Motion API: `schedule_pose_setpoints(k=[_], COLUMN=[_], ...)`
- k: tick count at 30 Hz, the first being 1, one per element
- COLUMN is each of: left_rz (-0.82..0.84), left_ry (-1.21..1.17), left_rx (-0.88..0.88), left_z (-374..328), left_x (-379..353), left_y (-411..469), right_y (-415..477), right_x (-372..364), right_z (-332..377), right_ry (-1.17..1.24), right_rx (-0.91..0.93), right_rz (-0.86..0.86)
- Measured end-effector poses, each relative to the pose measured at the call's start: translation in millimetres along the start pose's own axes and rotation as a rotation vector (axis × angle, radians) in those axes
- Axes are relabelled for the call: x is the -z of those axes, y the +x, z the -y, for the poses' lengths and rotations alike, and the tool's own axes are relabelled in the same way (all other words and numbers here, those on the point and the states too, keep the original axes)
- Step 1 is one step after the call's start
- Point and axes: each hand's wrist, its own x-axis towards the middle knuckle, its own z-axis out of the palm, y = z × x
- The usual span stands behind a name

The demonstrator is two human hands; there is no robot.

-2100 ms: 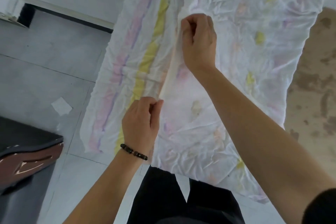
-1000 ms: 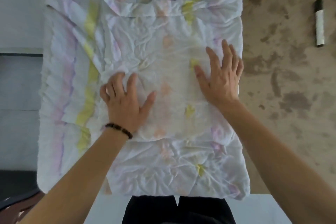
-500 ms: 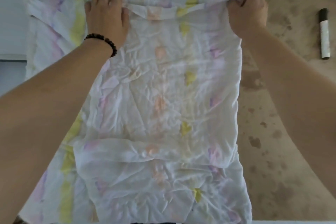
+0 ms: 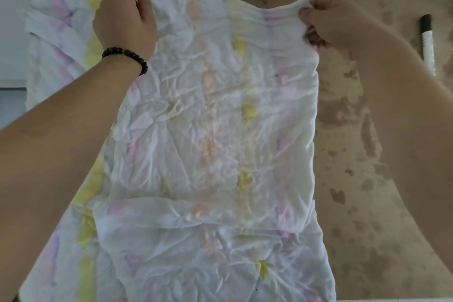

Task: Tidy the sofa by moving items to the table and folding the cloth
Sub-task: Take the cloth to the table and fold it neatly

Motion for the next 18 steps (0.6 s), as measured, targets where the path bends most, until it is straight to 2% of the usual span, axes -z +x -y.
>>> schedule_pose_setpoints(k=[2, 4, 6, 9, 11, 12, 14, 15, 16, 18], left_rz=[-0.012, -0.04, -0.051, 0.045, 0.067, 0.042, 0.011, 0.057, 0.152, 0.373], left_ry=[-0.051, -0.105, -0.16, -0.216, -0.238, -0.216, -0.107, -0.04, 0.037, 0.192], left_rx=[0.036, 0.053, 0.046, 0.072, 0.093, 0.08, 0.016, -0.04, -0.107, -0.178], left_z=[-1.9, -2.5, -6.3, -15.4, -19.9, -22.2, -25.6, -25.3, -22.1, -8.8], left_x=[0.2, -0.8, -1.8, -7.8, -10.5, -10.1, -7.9, -8.2, -10.6, -17.4], left_y=[0.3, 3.0, 9.1, 14.4, 3.4, -8.5, -39.7, -54.6, -65.1, -69.5], right_y=[-0.3, -0.4, 6.4, 18.1, 14.1, 2.0, -30.3, -42.1, -47.6, -39.7], right_x=[-0.6, -0.6, -1.5, -11.2, -24.7, -33.9, -56.0, -66.8, -75.7, -84.2], right_z=[2.2, 5.9, 9.0, 8.7, 1.2, -2.0, -9.6, -15.6, -21.7, -32.4], right_ry=[0.125, 0.215, 0.152, -0.077, -0.021, -0.025, -0.184, -0.324, -0.488, -0.734], right_rx=[0.147, 0.21, 0.229, 0.122, 0.048, 0.065, 0.188, 0.307, 0.424, 0.492], right_rz=[-0.187, -0.387, -0.533, -0.514, -0.489, -0.554, -0.7, -0.688, -0.596, -0.329])
